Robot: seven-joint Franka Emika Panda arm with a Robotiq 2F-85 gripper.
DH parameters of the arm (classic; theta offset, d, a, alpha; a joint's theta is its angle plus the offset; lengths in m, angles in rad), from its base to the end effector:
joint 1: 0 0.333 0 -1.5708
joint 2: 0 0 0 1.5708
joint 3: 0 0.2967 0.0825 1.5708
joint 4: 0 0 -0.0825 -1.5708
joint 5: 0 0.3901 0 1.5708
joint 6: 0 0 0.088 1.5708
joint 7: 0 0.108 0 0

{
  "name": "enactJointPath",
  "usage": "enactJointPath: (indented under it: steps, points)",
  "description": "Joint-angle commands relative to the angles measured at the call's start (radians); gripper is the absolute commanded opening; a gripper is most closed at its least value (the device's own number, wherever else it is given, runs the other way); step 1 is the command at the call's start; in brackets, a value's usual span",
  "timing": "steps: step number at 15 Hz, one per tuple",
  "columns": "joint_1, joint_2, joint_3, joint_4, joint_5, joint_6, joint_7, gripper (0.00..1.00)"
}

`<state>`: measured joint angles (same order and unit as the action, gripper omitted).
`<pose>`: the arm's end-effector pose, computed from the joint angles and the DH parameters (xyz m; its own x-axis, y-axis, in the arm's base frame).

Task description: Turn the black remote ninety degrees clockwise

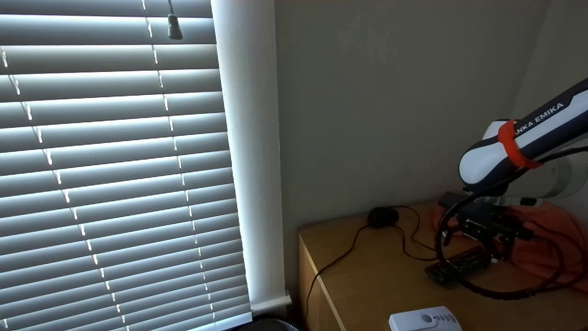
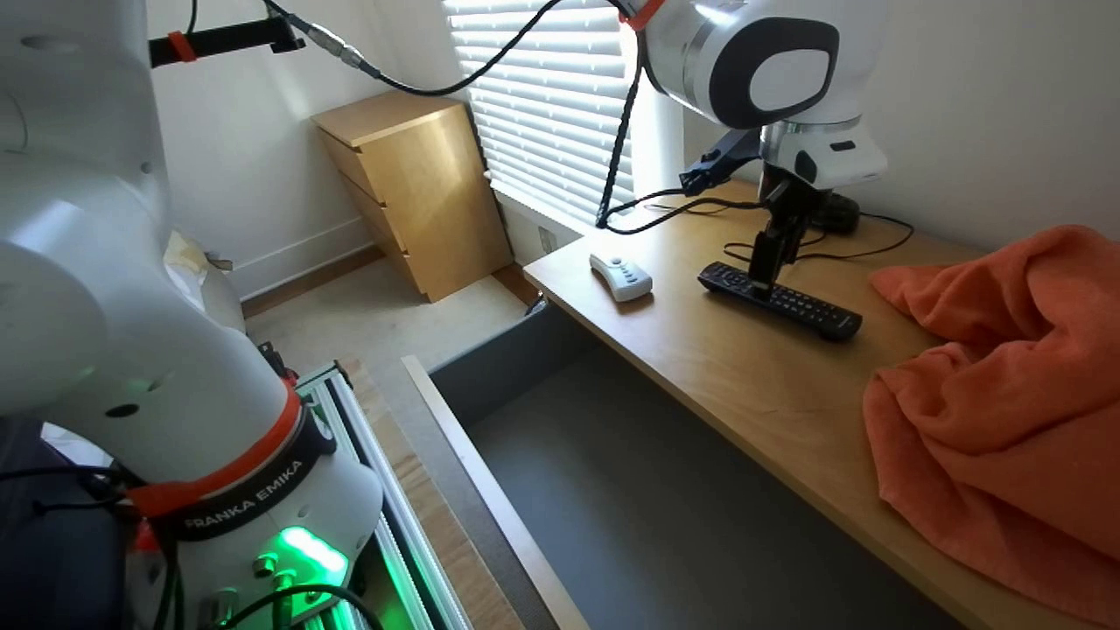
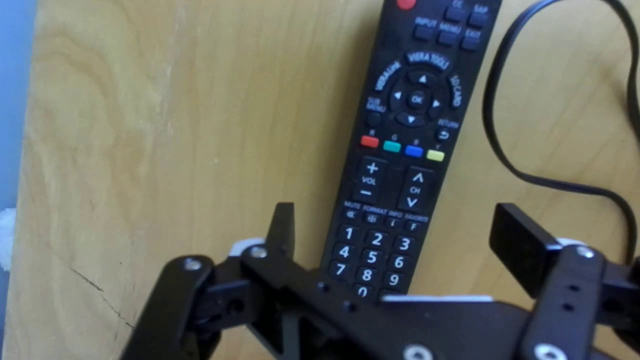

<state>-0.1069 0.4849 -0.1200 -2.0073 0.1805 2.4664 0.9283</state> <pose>0.5832 -0.1347 0.1880 0.2826 -0.9576 -0.0567 -0.9592 -0.2823 -0.0142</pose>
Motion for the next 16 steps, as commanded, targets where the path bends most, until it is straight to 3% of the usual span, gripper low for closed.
enactJointPath:
  steps: [1,6,7,8,10,13,14,16]
  points:
    - [0.022,0.049,-0.022,0.041,0.038,0.005,0.044,1.0]
    - [0.008,0.065,-0.002,0.048,0.125,0.005,0.046,0.98]
    - [0.007,0.066,-0.001,0.047,0.136,0.002,0.044,0.85]
    - [0.011,0.067,-0.005,0.045,0.139,0.003,0.05,0.84]
    - [0.013,0.067,-0.007,0.043,0.15,0.006,0.053,0.68]
    - [0.016,0.069,-0.013,0.045,0.15,0.005,0.069,0.6]
    - [0.019,0.069,-0.015,0.044,0.15,0.006,0.084,0.4]
    - [0.026,0.068,-0.02,0.044,0.168,0.005,0.157,0.31]
